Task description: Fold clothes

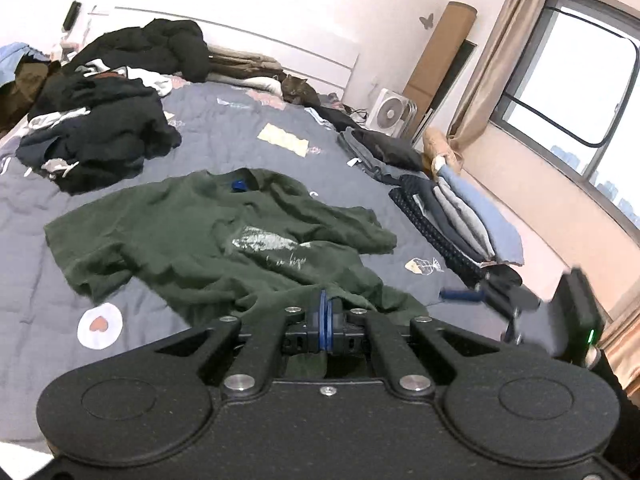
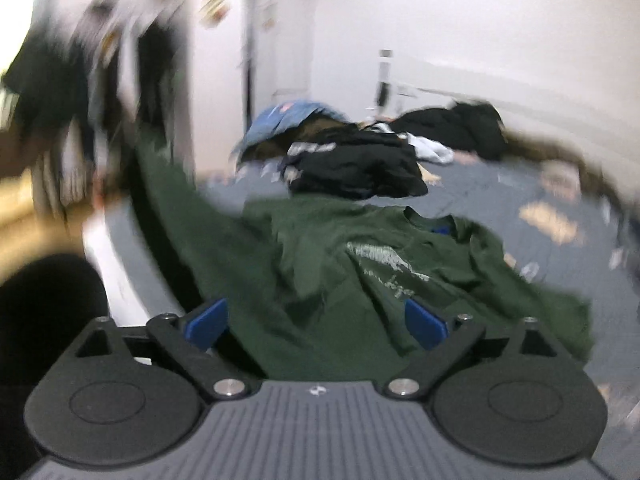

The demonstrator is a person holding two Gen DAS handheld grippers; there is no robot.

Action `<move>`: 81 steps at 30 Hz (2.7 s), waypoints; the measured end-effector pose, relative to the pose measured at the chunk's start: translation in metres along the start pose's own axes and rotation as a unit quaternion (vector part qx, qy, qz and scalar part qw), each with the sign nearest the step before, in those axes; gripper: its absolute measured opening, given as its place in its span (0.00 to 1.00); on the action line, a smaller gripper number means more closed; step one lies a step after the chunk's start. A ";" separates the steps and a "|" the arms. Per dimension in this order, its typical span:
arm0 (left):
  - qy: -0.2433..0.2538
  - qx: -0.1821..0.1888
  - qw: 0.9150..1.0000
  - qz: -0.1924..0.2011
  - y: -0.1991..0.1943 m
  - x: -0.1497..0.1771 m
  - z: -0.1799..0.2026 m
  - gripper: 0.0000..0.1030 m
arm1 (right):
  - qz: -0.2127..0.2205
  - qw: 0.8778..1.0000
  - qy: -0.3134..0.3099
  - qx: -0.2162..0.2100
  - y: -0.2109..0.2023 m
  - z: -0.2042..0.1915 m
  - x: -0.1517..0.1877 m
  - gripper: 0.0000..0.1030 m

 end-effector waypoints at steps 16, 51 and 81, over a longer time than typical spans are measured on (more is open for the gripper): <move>-0.010 -0.001 1.000 0.000 -0.012 -0.008 -0.018 0.01 | -0.094 0.987 -0.013 0.131 0.041 0.059 0.061 0.84; 0.007 -0.044 0.995 -0.093 0.047 0.022 -0.050 0.01 | -0.133 0.969 0.153 0.138 0.045 0.119 0.046 0.06; 0.149 -0.095 0.974 -0.141 0.054 0.050 -0.009 0.70 | -0.186 0.948 0.234 0.113 0.049 0.136 0.048 0.02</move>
Point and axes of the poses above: each gripper's, at about its wrist camera, not at the fingertips, and y roughly the way its jaws point, z to its right, x to its underside, the point moved 2 cm from there along y, roughly the way its jaws point, and after that the axes turned 4 degrees about x, right-handed, at the moved point
